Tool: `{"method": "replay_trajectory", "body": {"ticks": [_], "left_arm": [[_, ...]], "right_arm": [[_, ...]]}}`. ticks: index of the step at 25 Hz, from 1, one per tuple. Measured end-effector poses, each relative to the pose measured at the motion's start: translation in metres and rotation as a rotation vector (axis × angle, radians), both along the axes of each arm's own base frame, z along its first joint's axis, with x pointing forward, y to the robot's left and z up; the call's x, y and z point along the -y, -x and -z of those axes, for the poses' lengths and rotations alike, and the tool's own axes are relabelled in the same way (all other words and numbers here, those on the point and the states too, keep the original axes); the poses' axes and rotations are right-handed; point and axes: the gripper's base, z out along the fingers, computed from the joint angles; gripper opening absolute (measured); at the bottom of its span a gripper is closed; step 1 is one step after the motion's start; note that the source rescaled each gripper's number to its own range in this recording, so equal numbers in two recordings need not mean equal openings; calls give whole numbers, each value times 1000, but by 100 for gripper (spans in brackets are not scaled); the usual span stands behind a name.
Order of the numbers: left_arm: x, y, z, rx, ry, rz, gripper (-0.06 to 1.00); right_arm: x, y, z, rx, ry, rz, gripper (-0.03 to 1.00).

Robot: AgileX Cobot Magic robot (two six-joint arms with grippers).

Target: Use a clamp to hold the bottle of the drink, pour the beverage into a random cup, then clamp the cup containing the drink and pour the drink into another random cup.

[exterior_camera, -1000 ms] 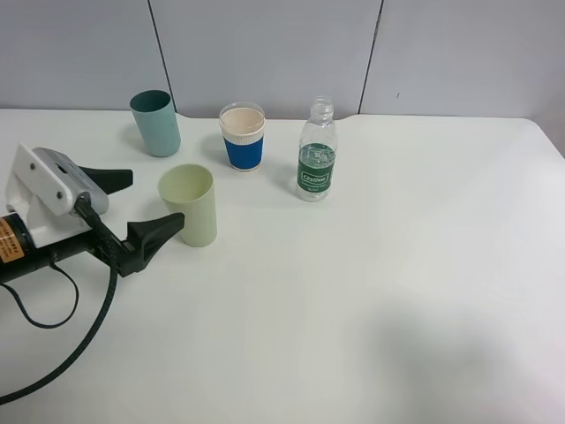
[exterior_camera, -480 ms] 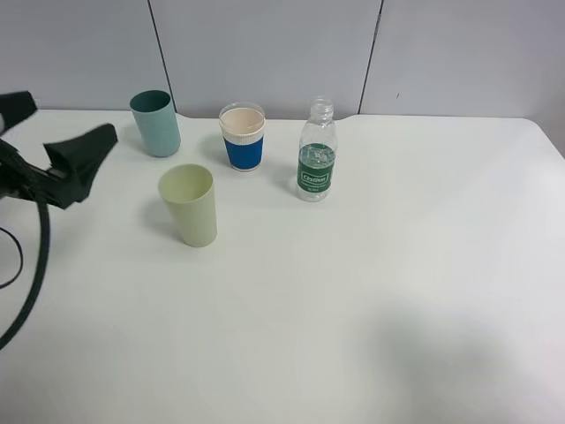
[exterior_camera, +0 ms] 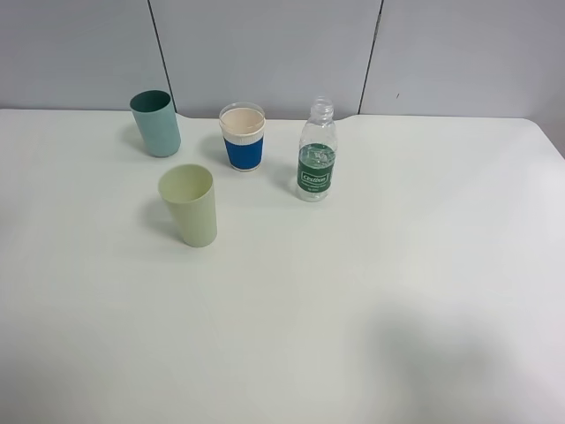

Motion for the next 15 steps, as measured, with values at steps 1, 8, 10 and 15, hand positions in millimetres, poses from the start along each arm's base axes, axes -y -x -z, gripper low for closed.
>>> {"method": "replay_trajectory", "body": {"ticks": [1, 8, 10, 15], "left_arm": [[-2, 4, -5, -19, -3, -17, 98], [-19, 53, -28, -124, -1, -127, 98], [-23, 67, -27, -139, 4, -146, 98], [-31, 99, -17, -184, 16, -188, 98]], "right_arm": [[0, 0, 0, 0, 0, 0, 95], [0, 0, 0, 0, 0, 0, 95], [0, 0, 0, 0, 0, 0, 95], [0, 0, 0, 0, 0, 0, 95]]}}
